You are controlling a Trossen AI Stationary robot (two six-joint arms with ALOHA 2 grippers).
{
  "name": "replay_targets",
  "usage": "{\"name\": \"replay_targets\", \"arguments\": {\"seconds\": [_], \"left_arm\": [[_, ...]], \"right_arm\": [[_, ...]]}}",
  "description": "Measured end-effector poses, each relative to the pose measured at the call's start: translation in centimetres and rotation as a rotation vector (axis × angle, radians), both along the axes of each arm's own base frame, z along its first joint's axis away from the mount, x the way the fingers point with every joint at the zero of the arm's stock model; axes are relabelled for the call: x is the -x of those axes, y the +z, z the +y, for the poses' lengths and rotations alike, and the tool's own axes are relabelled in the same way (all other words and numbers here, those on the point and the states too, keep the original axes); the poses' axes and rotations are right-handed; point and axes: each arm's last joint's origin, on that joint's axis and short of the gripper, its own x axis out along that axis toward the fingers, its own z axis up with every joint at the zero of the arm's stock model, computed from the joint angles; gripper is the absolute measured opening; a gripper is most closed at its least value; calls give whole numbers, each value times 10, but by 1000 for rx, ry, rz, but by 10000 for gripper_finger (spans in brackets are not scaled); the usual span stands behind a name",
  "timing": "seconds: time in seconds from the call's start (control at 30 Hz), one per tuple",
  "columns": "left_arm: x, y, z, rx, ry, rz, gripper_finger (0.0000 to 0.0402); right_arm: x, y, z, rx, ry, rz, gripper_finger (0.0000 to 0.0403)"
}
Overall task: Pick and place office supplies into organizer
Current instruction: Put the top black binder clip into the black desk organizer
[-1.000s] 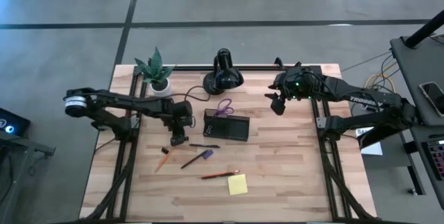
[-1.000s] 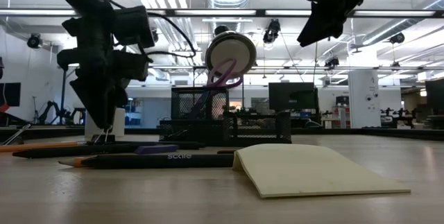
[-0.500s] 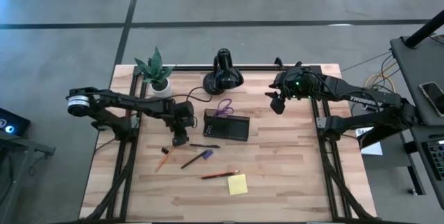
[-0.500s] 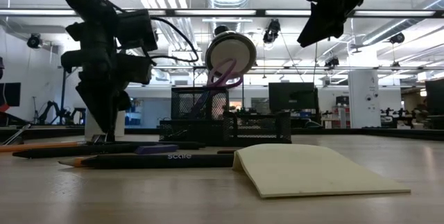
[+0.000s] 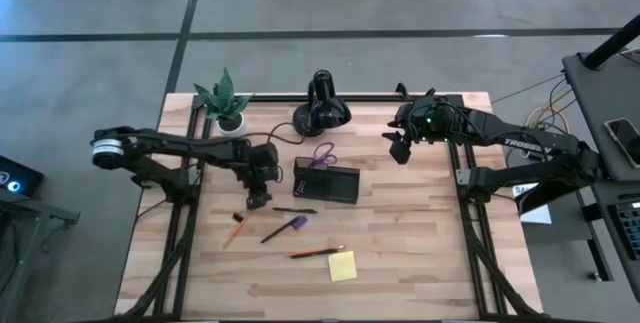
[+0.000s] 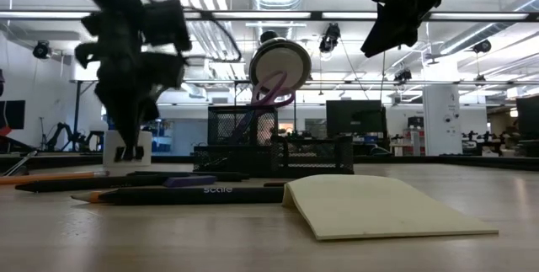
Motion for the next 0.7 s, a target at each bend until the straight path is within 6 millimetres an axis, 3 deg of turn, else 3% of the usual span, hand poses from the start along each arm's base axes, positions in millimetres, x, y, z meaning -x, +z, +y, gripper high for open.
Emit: {"name": "replay_targets", "arguments": {"seconds": [0.17,0.3,0.5,0.7], "left_arm": [[-15,43,4,-104,-40,-174,0],[-28,59,6,-133,-52,-303,0],[-54,48,6,-115,-74,-405,0],[-78,21,-3,-136,-98,-363,0]], "right_arm": [[0,0,0,-1,-8,-1,154],[0,0,0,-10,-17,-5,150],[0,0,0,-7,-17,-4,148],[1,0,0,-9,-18,1,146]]}}
